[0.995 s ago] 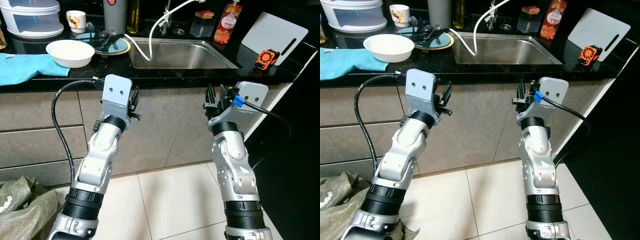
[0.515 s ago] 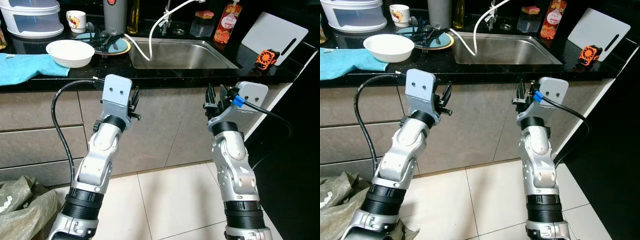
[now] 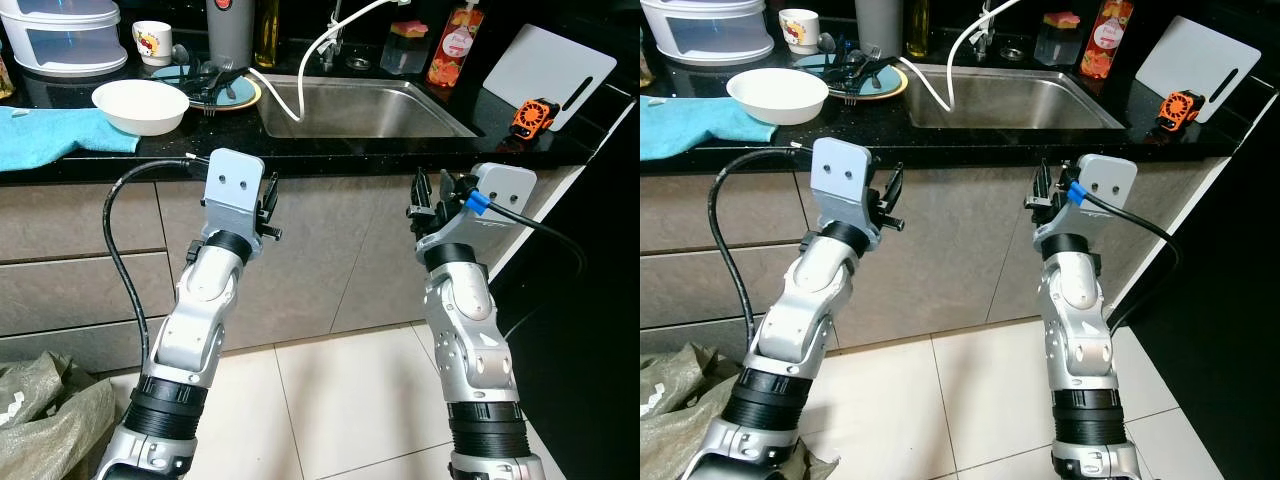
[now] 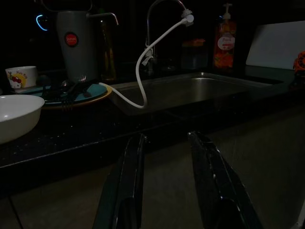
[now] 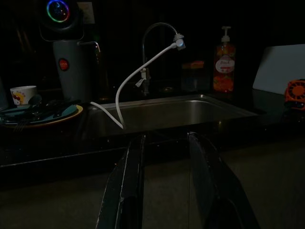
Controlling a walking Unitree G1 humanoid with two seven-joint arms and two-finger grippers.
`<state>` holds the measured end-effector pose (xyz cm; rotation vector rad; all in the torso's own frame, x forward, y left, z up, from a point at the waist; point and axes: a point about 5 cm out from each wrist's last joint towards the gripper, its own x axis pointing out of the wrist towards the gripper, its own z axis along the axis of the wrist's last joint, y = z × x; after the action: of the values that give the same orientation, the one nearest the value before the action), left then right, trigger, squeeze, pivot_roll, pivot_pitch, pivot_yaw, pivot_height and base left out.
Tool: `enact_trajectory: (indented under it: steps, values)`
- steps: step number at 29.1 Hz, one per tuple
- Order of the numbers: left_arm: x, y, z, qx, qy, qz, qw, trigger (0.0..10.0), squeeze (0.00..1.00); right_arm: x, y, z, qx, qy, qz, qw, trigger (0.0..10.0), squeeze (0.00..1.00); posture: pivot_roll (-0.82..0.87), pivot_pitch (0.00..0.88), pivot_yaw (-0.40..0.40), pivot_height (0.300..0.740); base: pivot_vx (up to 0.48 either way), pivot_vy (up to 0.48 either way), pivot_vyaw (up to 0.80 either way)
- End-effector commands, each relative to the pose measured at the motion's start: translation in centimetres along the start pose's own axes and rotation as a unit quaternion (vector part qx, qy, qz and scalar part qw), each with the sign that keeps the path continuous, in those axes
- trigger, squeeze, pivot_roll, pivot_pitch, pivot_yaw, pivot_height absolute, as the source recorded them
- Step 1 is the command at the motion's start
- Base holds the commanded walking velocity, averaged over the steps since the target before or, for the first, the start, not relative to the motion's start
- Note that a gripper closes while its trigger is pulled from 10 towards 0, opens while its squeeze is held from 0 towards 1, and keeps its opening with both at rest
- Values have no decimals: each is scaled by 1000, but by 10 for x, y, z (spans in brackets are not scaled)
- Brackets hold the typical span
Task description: Kitchen organization
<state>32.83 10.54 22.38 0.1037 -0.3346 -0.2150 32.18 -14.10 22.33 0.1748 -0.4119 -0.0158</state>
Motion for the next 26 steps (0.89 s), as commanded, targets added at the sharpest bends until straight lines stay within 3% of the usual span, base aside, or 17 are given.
enact_trajectory:
  steps: [1,26]
  values:
    - [2,-5,-2,-4,4,-7,1000,10000,0,-1,-5,-2,-4,5,-9,1000,10000,0,240,0,-107,740,0,0,0]
    - [1,-6,-2,-5,6,-6,1000,10000,0,-2,-5,-2,-4,7,-8,1000,10000,0,238,0,-108,740,0,0,0]
